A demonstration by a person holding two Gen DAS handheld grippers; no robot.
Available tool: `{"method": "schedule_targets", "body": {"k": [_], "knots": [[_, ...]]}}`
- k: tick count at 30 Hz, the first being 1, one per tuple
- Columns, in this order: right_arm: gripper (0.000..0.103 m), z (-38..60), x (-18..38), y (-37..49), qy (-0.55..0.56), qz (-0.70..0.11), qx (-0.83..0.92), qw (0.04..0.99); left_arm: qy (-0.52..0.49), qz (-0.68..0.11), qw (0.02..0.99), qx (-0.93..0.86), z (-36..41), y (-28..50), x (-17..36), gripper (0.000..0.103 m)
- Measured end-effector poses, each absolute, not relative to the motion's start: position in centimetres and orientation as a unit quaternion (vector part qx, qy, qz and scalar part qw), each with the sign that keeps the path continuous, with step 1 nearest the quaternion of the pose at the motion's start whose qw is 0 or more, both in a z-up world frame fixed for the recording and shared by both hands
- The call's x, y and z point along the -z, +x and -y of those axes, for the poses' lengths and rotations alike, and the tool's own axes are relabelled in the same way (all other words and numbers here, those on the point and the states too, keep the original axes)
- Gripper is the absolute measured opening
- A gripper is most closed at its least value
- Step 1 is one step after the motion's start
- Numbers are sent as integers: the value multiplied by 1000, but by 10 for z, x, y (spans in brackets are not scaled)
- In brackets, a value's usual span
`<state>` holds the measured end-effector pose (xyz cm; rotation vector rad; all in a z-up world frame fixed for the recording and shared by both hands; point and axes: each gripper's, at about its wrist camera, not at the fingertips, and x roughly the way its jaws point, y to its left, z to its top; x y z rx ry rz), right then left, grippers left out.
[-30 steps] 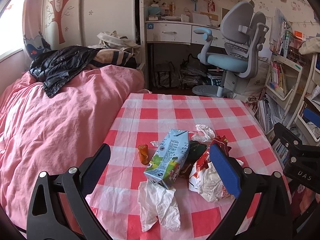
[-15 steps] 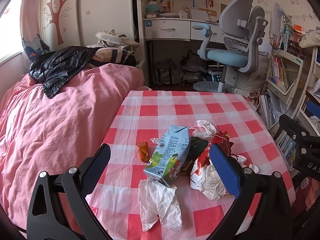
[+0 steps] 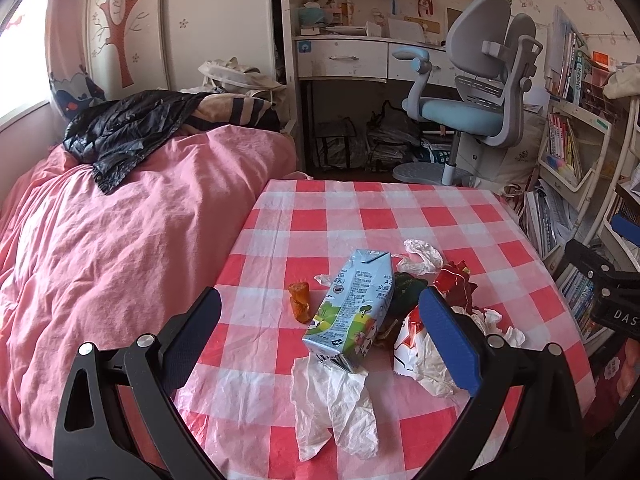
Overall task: Collect trash
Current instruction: 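Close the right tool on the crumpled white tissue and lift it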
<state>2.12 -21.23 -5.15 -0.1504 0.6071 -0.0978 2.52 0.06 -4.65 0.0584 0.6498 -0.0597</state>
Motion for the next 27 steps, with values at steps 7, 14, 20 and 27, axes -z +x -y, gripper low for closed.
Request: {"method": "schedule_targets", "body": {"k": [7, 14, 20, 27], "knots": [[97, 213, 94, 43, -93, -395, -1, 914, 25, -338, 941, -7, -18, 32, 49, 96], [64, 216, 123, 52, -82, -468, -37, 879, 1, -357, 933, -44, -45, 40, 53, 96], [46, 209, 139, 55, -96, -495, -61, 862, -7, -384, 922, -43, -60, 46, 57, 96], [11, 209, 139, 55, -70, -499, -86, 859, 71, -481, 873, 25, -17, 53, 109, 96]]}}
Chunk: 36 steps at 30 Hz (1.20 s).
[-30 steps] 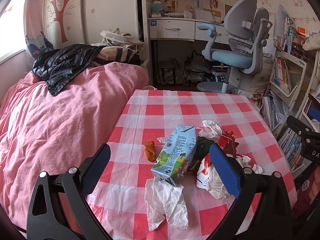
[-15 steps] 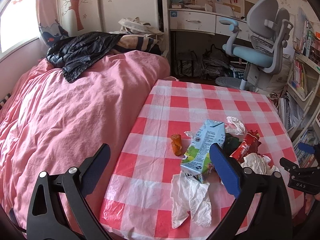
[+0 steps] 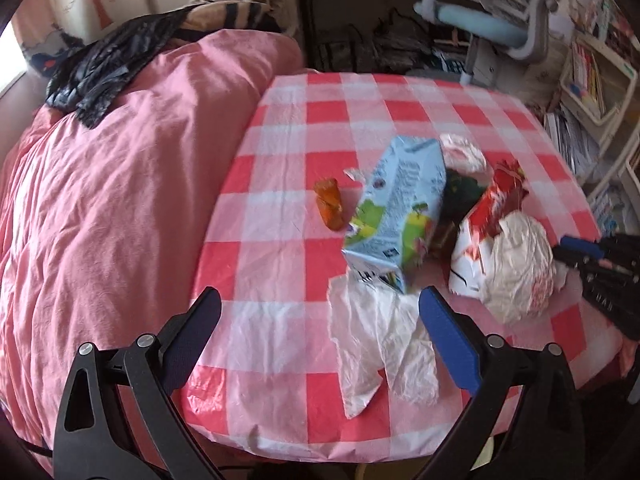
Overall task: Collect trash
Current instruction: 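Close the right tool on the crumpled white tissue and lift it, then carry the tissue over the yellow bin and open the right tool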
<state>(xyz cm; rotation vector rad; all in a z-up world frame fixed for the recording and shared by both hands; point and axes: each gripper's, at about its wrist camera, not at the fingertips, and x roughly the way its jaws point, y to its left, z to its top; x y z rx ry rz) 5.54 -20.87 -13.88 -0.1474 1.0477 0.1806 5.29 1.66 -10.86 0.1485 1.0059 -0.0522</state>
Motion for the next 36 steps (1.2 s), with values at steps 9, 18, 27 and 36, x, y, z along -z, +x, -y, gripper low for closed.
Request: {"method": "schedule_targets", "body": {"k": [9, 18, 27, 36], "knots": [[3, 228, 124, 54, -3, -477, -103, 873, 118, -541, 827, 94, 22, 53, 153, 25], [44, 212, 141, 58, -41, -504, -118, 855, 40, -453, 867, 204, 12, 31, 84, 6], [18, 220, 120, 48, -34, -465, -105, 879, -82, -367, 889, 262, -11, 25, 41, 6], [18, 219, 75, 13, 106, -380, -258, 882, -72, -355, 895, 261, -14, 18, 34, 6]]}}
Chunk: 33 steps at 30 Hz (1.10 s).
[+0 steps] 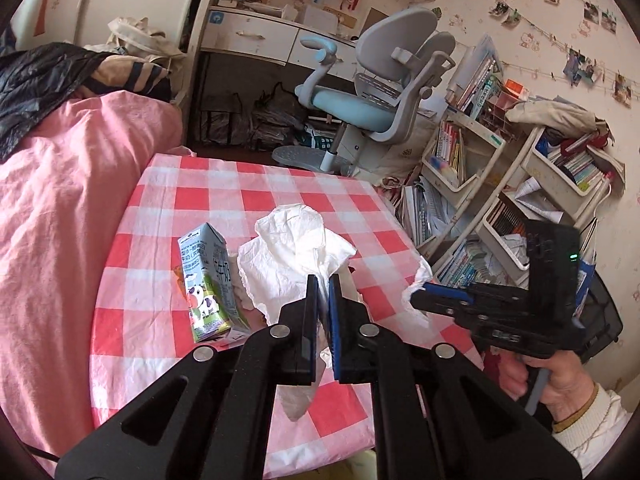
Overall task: Collect trash
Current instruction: 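Carry the tissue over the yellow bin and open the right tool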
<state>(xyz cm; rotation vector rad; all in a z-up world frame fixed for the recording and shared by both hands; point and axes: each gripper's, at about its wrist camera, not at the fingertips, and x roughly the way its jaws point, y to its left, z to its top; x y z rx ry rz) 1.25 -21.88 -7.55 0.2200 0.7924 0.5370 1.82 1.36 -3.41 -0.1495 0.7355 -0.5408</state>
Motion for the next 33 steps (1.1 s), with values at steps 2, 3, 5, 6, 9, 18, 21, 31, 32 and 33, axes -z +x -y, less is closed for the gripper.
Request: {"method": "schedule_targets", "body": {"k": [2, 3, 5, 6, 9, 18, 21, 31, 32, 33], "knots": [[18, 212, 74, 3, 126, -378, -289, 871, -63, -353, 897, 260, -12, 14, 34, 6], [18, 207, 75, -7, 133, -377, -311, 862, -59, -352, 897, 261, -11, 12, 34, 6], [19, 196, 77, -21, 132, -380, -338, 851, -56, -349, 898, 263, -12, 8, 34, 6], [19, 189, 78, -30, 120, -383, -348, 847, -55, -348, 898, 263, -12, 5, 34, 6], [19, 165, 88, -54, 83, -405, -372, 831, -43, -345, 900, 264, -11, -5, 34, 6], [50, 114, 148, -105, -75, -504, -364, 780, -27, -357, 896, 262, -7, -37, 45, 6], [52, 124, 149, -102, -70, -499, -337, 796, -20, -368, 893, 259, -5, -53, 53, 6], [71, 194, 123, -65, 37, -417, -171, 892, -8, -439, 859, 264, 13, -108, 98, 6], [72, 200, 122, -65, 45, -411, -159, 896, -11, -452, 851, 266, 14, -112, 105, 6], [73, 207, 121, -63, 54, -405, -144, 901, -13, -467, 843, 268, 15, -117, 111, 6]]}}
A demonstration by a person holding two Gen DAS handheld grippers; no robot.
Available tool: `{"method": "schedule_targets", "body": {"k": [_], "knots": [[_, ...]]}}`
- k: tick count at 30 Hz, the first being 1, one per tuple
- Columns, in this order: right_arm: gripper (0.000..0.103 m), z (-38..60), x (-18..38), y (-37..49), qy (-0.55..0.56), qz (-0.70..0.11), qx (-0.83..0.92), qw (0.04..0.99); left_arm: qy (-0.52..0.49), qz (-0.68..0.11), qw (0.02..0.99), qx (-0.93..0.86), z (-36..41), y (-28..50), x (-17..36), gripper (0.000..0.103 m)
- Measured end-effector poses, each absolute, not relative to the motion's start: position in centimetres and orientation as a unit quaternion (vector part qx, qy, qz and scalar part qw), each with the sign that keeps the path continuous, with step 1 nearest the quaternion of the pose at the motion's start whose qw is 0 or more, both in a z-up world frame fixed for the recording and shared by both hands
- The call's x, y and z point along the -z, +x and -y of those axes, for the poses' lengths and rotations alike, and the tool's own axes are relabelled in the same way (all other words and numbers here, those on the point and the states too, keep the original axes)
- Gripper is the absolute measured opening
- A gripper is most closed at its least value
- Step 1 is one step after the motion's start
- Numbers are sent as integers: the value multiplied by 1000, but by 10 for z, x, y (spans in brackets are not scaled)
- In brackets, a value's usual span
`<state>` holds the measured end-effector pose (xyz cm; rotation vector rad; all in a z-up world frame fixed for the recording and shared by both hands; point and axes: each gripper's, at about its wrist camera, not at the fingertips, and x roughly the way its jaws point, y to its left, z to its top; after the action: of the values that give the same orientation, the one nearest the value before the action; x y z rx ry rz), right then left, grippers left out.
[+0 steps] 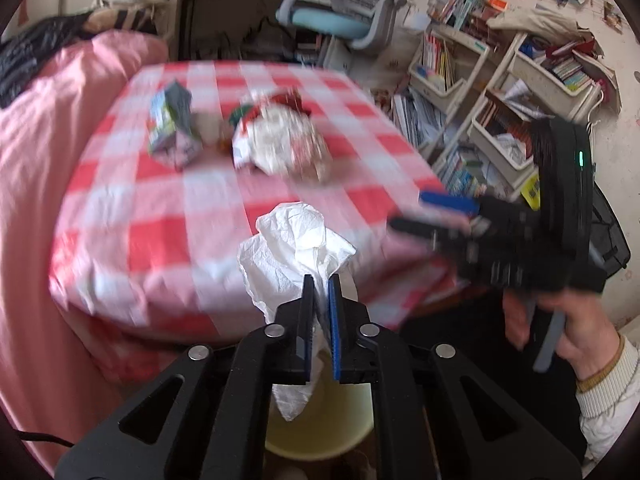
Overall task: Collect trash
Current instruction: 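Carry the tissue over the yellow bin and open the right tool, then bring both tools back over the table toward the remaining trash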
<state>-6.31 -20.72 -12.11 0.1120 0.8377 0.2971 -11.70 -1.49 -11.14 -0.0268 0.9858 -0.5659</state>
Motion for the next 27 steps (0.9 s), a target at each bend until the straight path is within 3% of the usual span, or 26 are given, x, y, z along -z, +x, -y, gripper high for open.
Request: {"method": "schedule_targets", "body": {"k": [2, 3, 4, 6, 11, 19, 27], "knots": [[73, 212, 121, -65, 64, -399, -129, 906, -10, -501, 822, 272, 19, -126, 127, 14], [74, 216, 121, -64, 66, -395, -118, 909, -3, -514, 815, 268, 20, -130, 133, 25], [77, 218, 119, -66, 67, -393, -112, 910, 4, -522, 811, 263, 22, -132, 137, 42], [79, 218, 119, -66, 69, -388, -99, 914, 16, -527, 811, 253, 22, -136, 141, 59], [82, 228, 117, -73, 67, -379, -85, 919, 20, -506, 835, 216, 15, -132, 136, 65], [86, 220, 116, -74, 24, -363, -69, 929, 21, -428, 898, 104, -6, -125, 112, 85], [89, 218, 114, -70, 10, -346, -47, 937, -42, -389, 919, 41, -40, -117, 95, 92]]}}
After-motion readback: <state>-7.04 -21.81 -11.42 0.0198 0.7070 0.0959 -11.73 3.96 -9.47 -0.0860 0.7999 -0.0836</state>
